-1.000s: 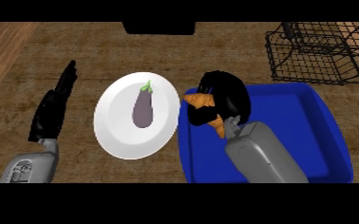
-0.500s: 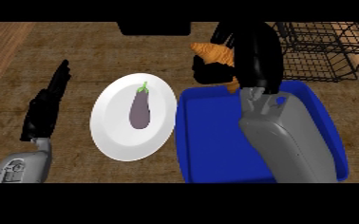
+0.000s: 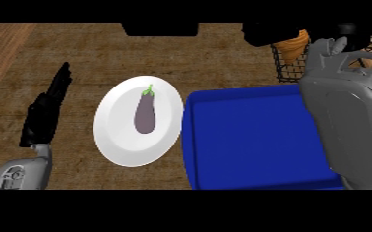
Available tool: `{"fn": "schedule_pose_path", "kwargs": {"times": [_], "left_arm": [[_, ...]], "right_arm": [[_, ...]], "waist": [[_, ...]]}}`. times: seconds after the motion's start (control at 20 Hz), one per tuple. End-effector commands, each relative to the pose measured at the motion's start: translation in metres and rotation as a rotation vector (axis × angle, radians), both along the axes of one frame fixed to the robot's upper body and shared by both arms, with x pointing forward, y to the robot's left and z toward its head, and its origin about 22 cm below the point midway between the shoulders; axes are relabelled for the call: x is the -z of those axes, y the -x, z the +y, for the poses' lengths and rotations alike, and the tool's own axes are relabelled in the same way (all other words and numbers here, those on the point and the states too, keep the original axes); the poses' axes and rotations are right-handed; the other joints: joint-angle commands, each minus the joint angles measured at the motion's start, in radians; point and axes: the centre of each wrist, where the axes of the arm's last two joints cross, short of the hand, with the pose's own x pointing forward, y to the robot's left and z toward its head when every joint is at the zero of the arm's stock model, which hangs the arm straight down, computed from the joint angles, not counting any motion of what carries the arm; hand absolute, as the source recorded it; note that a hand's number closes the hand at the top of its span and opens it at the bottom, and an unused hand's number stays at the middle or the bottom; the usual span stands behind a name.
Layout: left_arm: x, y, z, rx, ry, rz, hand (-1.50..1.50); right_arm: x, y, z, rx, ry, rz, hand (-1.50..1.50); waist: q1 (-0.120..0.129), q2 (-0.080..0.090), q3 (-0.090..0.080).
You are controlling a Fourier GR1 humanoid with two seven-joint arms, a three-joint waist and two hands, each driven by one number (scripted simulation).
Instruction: Pick the croissant from the tray and place it in the tiered basket
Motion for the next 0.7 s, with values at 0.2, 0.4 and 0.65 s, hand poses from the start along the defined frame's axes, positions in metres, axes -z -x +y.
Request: {"fn": "schedule_pose_path", "kwargs": {"times": [0.2,0.4,0.65], "left_arm": [[0.005,-0.005,-0.006,0.001,0.000,0.004,0.00],[-0.010,0.003,-0.007,0.008,0.008,0.014,0.00],[0.011,0.002,0.007,0.010,0.007,-0.002,0.00]], "right_arm": [[-0.003,-0.035,-0.048,-0.026,0.060,0.001,1.50],[0.017,-0.047,-0.060,0.053,0.208,0.009,1.50],[0.003,-0.068,-0.104,0.222,0.402,0.040,1.50]], "waist": [[0.002,0.003,0.000],[0.009,0.002,0.001],[0.011,0.007,-0.001]]}}
